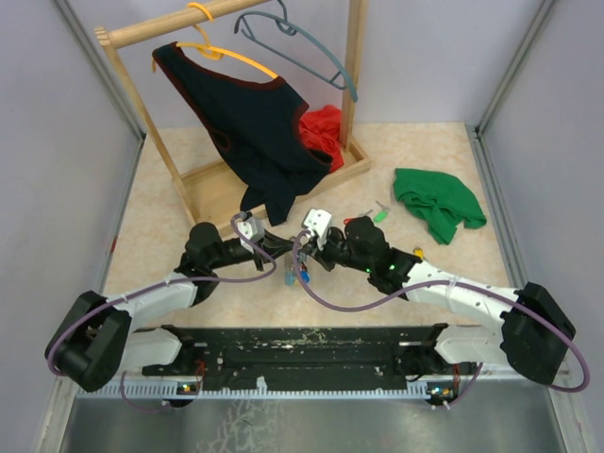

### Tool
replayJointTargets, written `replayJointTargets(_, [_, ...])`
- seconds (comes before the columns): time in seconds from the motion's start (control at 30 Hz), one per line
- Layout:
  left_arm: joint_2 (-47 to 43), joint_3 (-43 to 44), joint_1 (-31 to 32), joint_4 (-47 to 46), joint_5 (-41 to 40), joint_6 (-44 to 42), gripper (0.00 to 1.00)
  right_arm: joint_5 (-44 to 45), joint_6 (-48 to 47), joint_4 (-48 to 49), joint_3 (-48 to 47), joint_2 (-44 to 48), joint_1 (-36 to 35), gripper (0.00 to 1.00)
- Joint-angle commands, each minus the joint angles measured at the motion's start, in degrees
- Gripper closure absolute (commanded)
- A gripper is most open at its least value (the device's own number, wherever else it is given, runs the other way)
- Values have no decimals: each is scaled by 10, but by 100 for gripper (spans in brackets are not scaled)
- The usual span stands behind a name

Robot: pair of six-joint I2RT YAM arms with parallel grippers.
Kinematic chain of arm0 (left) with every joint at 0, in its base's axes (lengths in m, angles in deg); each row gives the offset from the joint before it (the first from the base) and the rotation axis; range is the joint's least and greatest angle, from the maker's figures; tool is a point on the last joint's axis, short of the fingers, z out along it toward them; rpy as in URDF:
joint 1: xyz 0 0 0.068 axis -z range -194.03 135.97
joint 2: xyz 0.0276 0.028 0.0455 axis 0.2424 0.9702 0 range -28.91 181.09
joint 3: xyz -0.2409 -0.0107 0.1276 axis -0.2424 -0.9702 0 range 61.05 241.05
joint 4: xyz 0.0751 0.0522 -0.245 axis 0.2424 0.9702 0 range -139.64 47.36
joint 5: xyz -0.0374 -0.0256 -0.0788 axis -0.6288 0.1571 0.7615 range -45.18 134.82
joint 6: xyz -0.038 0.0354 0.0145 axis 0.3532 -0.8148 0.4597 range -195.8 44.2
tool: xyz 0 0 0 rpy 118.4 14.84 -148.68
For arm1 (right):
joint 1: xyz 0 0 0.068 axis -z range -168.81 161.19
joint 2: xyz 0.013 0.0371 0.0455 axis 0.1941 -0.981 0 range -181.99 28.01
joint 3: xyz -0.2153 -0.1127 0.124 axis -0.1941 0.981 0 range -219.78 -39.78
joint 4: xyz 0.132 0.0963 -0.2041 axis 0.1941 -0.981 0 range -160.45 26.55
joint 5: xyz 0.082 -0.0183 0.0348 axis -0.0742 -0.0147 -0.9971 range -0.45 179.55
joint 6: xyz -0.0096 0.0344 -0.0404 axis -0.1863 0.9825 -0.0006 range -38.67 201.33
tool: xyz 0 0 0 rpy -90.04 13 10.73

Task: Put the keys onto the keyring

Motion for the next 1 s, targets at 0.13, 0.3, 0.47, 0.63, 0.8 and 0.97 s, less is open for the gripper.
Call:
replayJointTargets(0.13, [-10, -6, -5, -55, -14, 12, 92, -1, -54, -16, -18, 9, 2, 100])
replayJointTargets(0.3, [-19, -7, -11, -37, -13, 4, 77, 5, -109, -83, -55, 15, 2, 100])
replayJointTargets(0.47, [-16, -1, -14, -24, 3, -6, 69, 4, -150, -136, -93, 15, 2, 100])
replayJointTargets(0.63, [11, 17, -15, 1, 36, -13, 63, -2, -173, -161, -111, 13, 2, 100])
replayJointTargets(0.8, [43, 26, -18, -5, 88, -17, 60, -12, -195, -177, -117, 10, 2, 100])
replayJointTargets(0.97, [73, 41, -26, -2, 134, -35, 60, -29, -206, -190, -124, 8, 2, 100])
